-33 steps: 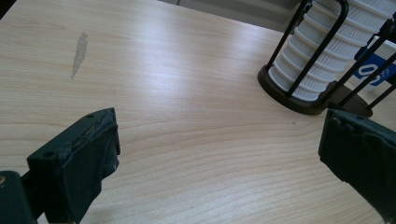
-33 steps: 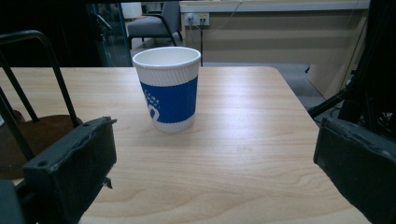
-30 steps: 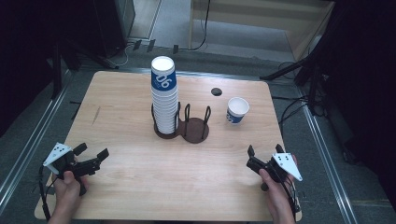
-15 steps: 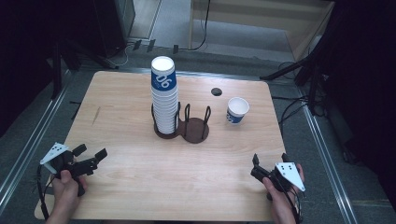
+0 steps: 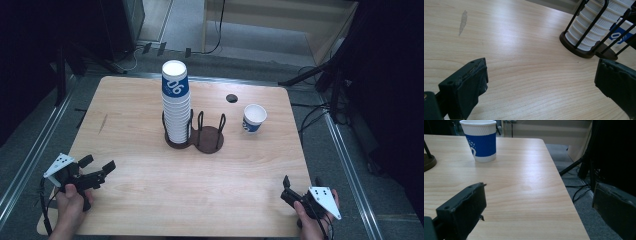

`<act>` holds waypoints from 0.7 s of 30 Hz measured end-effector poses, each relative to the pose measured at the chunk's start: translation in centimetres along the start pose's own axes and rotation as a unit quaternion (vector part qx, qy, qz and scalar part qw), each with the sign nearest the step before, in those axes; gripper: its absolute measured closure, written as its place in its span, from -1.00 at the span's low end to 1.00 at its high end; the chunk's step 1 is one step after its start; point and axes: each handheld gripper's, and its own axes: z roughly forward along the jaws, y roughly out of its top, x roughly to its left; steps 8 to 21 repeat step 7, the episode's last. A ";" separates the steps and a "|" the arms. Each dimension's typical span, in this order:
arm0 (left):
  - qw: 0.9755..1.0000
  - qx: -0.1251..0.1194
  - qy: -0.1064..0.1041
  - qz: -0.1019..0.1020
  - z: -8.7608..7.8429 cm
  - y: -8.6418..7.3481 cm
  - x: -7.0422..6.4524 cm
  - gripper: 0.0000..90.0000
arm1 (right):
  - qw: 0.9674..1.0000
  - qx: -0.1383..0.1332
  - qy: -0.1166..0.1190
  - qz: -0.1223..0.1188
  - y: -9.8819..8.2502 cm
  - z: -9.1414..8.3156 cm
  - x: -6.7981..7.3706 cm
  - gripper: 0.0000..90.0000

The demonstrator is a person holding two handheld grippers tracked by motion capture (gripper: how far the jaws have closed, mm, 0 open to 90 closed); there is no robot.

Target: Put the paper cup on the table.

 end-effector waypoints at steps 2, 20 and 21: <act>1.000 0.000 0.000 0.001 0.0 0.0 0.0 -1.00 | 1.000 0.004 -0.001 0.002 -0.2 -0.2 -0.2 -1.00; 1.000 0.002 -0.001 0.004 0.1 0.0 -0.2 -1.00 | 1.000 0.003 -0.006 0.014 -0.2 -0.5 -0.6 -1.00; 1.000 0.002 -0.001 0.004 0.1 0.0 -0.2 -1.00 | 1.000 0.003 -0.006 0.014 -0.2 -0.5 -0.6 -1.00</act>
